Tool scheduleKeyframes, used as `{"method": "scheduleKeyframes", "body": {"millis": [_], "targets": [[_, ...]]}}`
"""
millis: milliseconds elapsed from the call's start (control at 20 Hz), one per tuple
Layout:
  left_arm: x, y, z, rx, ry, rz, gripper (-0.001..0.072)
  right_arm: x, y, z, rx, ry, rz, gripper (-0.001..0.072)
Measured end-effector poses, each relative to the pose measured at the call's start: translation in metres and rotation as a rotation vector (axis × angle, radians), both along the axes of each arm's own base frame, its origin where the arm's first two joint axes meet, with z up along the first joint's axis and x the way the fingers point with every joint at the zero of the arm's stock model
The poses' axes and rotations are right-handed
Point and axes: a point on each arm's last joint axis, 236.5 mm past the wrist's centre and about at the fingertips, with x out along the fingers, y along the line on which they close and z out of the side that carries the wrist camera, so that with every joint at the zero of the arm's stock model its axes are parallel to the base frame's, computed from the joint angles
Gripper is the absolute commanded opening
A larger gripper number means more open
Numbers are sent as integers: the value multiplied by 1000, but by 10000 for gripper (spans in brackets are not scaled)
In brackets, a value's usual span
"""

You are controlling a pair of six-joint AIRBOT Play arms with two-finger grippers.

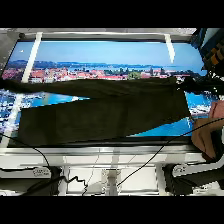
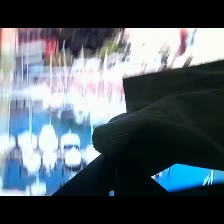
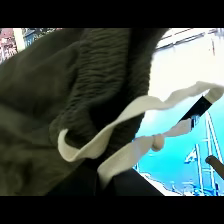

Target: Fold the clothes and pants, and hang the long-sleeved shirts on hangers.

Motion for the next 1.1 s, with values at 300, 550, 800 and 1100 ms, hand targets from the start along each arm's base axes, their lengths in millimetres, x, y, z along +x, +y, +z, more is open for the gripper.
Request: {"method": "scheduleKeyframes", "body": {"millis": [300, 550, 800, 1100], "targets": [[-70, 21, -74, -83, 204, 146, 21, 3, -10, -4, -39, -4, -23, 33], [-84, 14, -101, -135, 272, 165, 707, 11, -25, -5, -74, -19, -89, 34], [-81, 16, -80, -125, 230, 191, 688, 12, -29, -5, -85, -21, -103, 34], [-46, 12, -53, -230, 24, 281, 668, 12, -29, -5, -87, -18, -104, 34]]}}
